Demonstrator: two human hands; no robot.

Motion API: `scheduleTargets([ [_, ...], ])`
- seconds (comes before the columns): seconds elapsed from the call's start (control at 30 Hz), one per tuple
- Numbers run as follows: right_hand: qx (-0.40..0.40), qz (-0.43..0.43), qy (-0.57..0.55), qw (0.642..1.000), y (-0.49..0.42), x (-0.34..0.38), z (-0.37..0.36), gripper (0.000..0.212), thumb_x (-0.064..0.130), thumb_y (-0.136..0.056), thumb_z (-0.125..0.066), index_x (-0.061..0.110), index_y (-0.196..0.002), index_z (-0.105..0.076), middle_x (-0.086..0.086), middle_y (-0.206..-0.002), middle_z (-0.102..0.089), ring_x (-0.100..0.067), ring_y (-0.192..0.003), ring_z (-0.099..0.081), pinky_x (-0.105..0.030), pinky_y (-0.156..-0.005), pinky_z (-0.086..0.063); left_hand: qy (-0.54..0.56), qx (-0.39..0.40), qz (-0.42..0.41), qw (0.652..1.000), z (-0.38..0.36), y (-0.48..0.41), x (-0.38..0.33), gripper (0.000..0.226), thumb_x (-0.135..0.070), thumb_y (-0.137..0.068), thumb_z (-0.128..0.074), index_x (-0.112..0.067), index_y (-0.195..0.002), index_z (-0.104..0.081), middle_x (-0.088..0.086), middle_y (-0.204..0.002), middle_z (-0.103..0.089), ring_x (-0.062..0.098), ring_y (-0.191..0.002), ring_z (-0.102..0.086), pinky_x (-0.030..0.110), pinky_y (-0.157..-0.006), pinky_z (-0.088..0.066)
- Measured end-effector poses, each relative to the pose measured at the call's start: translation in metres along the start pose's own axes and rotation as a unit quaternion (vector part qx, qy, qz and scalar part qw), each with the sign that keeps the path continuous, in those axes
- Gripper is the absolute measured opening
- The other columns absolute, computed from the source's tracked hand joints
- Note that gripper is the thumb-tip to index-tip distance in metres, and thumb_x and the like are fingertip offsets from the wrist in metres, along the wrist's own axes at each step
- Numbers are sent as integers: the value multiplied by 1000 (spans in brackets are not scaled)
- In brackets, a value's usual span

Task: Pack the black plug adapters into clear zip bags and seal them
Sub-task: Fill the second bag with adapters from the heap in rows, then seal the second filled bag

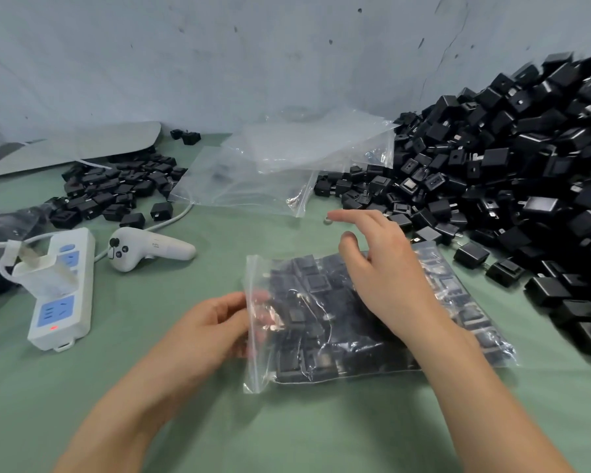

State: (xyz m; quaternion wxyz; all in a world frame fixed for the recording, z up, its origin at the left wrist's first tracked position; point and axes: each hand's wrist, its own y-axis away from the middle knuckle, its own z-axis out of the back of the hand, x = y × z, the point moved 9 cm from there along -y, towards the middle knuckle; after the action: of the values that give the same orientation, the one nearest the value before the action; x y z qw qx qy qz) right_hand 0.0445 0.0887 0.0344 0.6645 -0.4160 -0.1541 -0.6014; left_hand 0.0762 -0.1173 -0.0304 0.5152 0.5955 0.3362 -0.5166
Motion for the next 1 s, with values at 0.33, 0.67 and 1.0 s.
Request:
scheduleTargets([
  [0.33, -15, 2, -1, 1000, 0, -1, 2, 34, 21, -101, -43, 33, -129, -59, 15, -130, -52, -8, -115, -46, -43, -100, -43, -56, -76, -1, 996, -7, 3, -5, 15, -25, -96, -62, -12, -104, -58, -1, -93, -78, 9, -60, -64, 20, -53, -51],
  [0.67, 25, 7, 95, 995, 0, -5, -2, 33, 26, -101, -41, 32, -128, -60, 12, -130, -58, -12, -124, -46, -41, -113, -33, -103, -21, 17, 994, -21, 2, -6, 13, -20, -103, -47, -8, -98, -47, 0, -95, -78, 9, -50, -56, 26, -56, -47],
  [1.0, 96, 15, 187, 978, 1, -12, -16, 33, 33, -103, -39, 35, -129, -59, 13, -130, -60, -16, -123, -49, -37, -115, -25, -15, -12, 45, 999, -10, -8, 1, 31, -32, -101, -51, -4, -111, -59, 6, -86, -77, 14, -50, -60, 24, -48, -50],
])
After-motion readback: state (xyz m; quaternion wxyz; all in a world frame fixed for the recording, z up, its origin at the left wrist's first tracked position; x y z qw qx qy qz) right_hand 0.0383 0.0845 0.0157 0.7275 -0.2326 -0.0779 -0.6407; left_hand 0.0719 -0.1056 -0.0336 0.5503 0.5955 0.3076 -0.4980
